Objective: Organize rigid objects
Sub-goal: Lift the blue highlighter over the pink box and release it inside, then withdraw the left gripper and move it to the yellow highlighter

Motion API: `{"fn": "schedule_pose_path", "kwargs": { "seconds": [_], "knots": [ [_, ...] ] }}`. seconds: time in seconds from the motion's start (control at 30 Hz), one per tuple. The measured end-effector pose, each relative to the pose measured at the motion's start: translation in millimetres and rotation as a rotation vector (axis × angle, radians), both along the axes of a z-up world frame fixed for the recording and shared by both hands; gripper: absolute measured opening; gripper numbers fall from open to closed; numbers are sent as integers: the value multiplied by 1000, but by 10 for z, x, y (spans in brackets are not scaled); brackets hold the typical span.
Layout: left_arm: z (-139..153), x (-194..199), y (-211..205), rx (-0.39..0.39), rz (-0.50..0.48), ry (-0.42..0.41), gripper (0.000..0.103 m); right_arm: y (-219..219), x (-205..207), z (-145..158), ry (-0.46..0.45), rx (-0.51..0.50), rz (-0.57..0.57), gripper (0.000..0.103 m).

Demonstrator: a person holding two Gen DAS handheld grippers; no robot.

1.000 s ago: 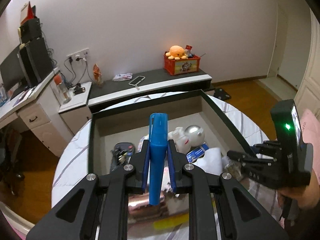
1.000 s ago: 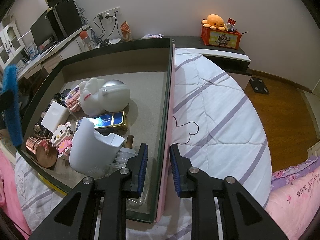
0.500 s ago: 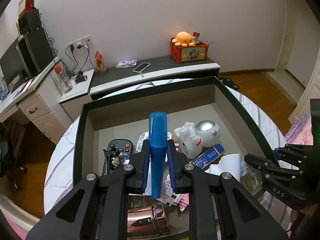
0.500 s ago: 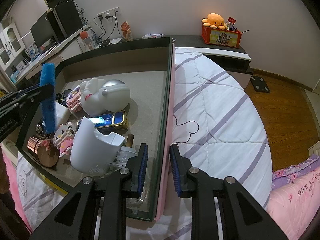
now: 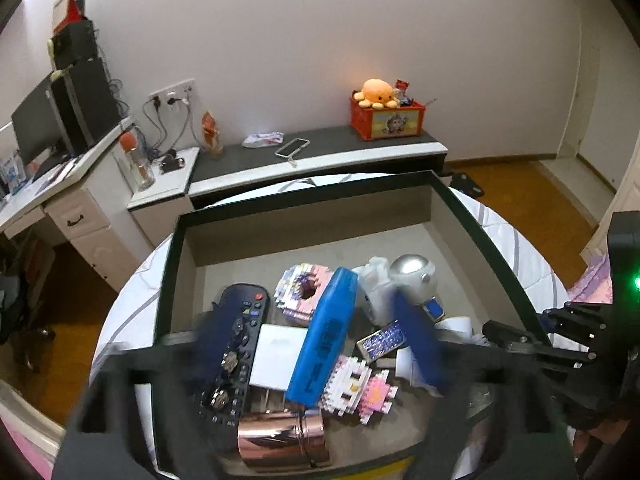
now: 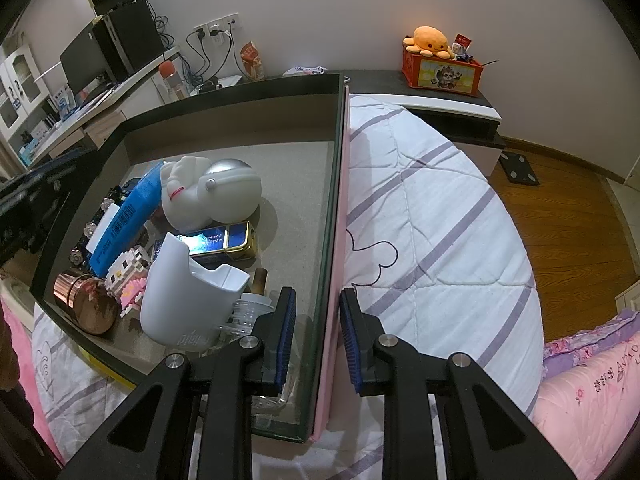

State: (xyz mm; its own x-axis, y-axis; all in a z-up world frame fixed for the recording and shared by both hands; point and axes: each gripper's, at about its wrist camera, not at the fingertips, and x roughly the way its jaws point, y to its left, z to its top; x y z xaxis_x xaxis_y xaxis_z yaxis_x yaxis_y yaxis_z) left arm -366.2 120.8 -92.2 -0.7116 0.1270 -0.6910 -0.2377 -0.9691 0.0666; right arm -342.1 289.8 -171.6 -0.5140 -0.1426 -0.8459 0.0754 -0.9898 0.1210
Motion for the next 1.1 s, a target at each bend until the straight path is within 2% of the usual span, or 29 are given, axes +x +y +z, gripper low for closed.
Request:
{"fn": "schedule_pose_path", "kwargs": {
  "seconds": [0.07,0.2,0.5,0.63,0.8,0.9,1.03,1.1],
  "knots": [
    [2,106,-28,0,-11,23,92,1,0,1,0,0,1,24],
    [-10,252,-124,-6,-5,6,95,5,-2,-1,1,-2,-1,24],
    [-158,712,-463,38,83,-33,100,19,6,-16,8,-9,2,24],
    [-306,901,-393,8,115,-56,102,28,7,-20,10,-11,0,24],
    [-478,1020,-189,101,134,-96,102,42,22,-16,13,-20,4,24],
    [-579,994,15,64,150,-110,103,50,31,-9,17,-21,8,24],
    [-695,946,185,78,202,-125,103,53,42,-2,22,-20,17,24],
    [-732,901,247,76,188,-139,103,54,46,2,23,-20,22,24]
  ]
}}
